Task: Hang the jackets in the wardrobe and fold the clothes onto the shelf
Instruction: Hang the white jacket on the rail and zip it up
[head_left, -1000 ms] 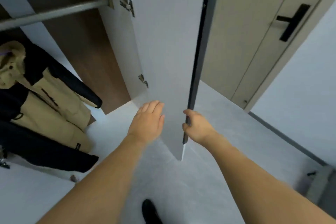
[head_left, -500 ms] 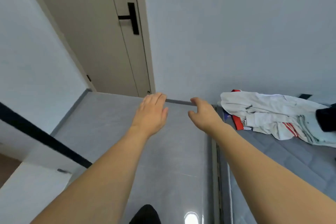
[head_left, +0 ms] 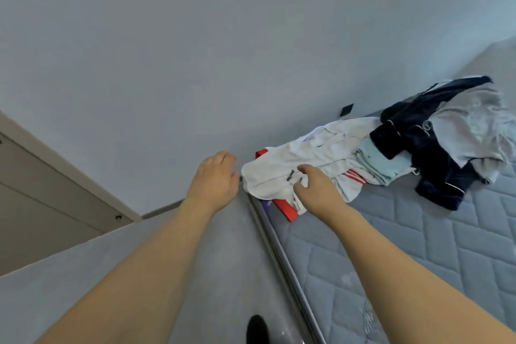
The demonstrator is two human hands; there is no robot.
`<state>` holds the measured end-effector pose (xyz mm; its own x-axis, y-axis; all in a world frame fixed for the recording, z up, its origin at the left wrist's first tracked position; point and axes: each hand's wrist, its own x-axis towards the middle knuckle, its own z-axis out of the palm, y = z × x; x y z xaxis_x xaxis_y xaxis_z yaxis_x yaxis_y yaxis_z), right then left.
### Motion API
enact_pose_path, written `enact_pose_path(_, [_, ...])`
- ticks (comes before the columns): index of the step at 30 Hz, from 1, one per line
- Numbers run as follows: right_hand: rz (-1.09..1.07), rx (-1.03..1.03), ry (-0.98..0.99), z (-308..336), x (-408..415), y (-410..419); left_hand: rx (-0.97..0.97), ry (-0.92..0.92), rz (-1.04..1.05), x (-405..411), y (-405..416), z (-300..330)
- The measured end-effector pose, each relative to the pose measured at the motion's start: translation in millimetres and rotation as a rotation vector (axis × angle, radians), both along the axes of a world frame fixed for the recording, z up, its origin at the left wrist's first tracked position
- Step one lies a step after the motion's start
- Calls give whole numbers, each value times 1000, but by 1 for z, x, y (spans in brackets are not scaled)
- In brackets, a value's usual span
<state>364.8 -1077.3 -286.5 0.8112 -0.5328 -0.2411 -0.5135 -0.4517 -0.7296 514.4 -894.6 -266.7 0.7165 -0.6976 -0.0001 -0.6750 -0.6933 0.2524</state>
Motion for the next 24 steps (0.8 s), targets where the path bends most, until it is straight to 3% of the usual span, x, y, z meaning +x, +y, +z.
enact_pose_path(6, [-296, 64, 76, -21, -7, -123, 46, 123, -210, 42, -156, -17])
enact_pose_path(13, [-564, 233, 135, -84, 22, -250, 84, 345, -311, 89, -305, -69])
enact_pose_path(19, [-782, 442, 135, -210, 65, -322, 281, 484, -386, 122, -431, -202])
enact_pose_path(24, [-905, 575, 193, -320, 89, -353, 530, 432, -344, 134, -476, -337])
